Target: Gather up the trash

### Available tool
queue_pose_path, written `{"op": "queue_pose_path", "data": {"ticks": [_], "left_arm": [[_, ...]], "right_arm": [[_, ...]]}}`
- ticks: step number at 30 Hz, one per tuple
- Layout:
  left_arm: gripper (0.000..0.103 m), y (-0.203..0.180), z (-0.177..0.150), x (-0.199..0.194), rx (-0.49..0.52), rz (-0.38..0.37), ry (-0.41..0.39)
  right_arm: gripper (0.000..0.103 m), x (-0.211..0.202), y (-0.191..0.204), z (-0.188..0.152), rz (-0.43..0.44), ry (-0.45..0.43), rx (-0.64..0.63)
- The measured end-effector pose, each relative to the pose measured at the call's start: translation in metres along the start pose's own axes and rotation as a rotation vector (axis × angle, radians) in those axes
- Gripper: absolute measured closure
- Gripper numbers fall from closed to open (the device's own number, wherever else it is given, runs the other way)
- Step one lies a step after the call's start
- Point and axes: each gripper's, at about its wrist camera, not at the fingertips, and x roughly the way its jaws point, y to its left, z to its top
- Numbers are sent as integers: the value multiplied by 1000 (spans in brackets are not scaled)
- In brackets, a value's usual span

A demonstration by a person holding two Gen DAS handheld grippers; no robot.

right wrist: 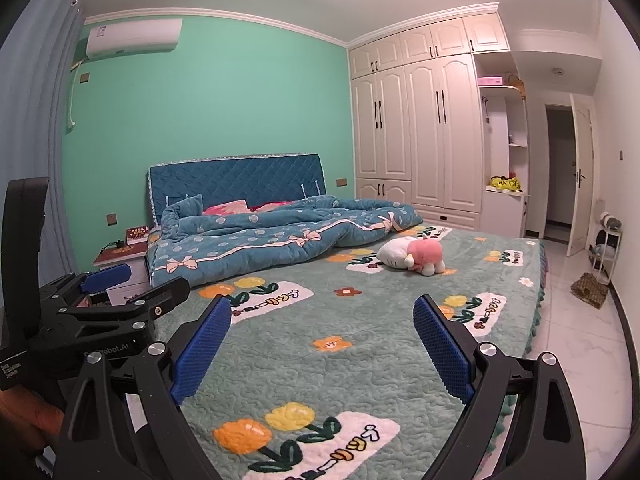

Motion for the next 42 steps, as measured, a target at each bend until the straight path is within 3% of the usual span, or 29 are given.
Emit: {"op": "queue_pose_path", "data": {"ticks": [42], "left_arm": [[6,1,-4,0,4,-10,-3]], "right_arm": [[10,6,2,-2,5,20,5]]}}
